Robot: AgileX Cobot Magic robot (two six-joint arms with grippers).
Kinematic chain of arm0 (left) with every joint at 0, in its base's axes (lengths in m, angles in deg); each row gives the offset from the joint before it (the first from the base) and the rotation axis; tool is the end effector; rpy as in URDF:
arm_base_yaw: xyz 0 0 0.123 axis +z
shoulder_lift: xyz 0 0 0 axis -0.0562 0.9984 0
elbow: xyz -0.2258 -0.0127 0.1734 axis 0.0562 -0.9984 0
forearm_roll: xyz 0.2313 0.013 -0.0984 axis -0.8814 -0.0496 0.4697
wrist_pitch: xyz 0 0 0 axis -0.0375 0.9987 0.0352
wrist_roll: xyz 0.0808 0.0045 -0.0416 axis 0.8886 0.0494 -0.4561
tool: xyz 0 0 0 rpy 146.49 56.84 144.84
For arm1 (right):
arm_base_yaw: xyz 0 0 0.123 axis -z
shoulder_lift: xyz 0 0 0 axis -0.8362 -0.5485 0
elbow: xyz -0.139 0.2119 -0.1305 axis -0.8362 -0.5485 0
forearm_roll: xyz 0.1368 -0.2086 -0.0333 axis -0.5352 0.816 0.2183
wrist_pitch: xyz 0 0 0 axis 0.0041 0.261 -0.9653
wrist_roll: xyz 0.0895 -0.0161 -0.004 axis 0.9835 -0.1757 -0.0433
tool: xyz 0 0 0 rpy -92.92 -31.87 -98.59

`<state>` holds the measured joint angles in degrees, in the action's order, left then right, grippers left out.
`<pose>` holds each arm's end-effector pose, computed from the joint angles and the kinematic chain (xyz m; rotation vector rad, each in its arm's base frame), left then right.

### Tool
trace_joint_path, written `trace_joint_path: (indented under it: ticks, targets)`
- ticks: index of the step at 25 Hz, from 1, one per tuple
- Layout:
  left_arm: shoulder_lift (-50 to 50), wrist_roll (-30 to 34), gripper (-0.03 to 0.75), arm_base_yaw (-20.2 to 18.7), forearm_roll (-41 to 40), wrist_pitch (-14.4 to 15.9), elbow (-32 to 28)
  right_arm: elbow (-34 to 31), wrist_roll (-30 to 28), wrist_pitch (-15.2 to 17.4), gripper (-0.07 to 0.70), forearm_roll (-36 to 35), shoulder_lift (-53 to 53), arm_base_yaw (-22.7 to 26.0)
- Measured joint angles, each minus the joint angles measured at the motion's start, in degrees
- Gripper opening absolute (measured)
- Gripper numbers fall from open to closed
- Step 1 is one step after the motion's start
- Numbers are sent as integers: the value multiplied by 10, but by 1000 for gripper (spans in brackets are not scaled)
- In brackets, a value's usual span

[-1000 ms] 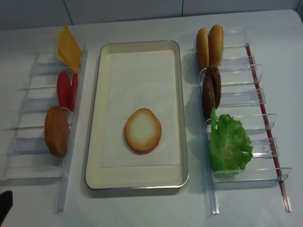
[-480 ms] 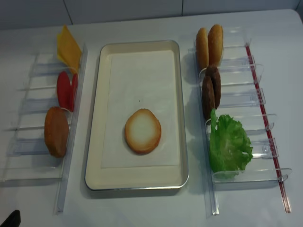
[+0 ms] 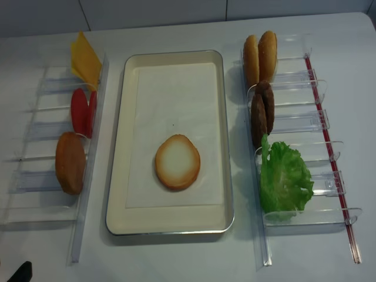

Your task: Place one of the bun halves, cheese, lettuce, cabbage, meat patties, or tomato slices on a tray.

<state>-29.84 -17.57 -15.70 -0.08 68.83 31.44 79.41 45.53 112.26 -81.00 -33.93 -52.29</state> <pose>-0.0091 0.0056 0.2649 0.2316 2.1639 -0.0738 -0.0075 -0.0002 0.2621 0.0593 2.1323 -0.0712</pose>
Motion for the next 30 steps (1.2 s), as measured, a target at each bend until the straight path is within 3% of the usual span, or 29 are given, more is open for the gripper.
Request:
trace_joint_path:
  ticks: [7,14,30]
  targets:
    - [-9,0,361,6,0,-1,-1,0,0,-1,408,0,0,0]
    - [-9,0,361,79,0,-1,-1,0,0,-1,408,0,0,0]
    - [-9,0,361,84,0,-1,-1,0,0,-1,408,0,0,0]
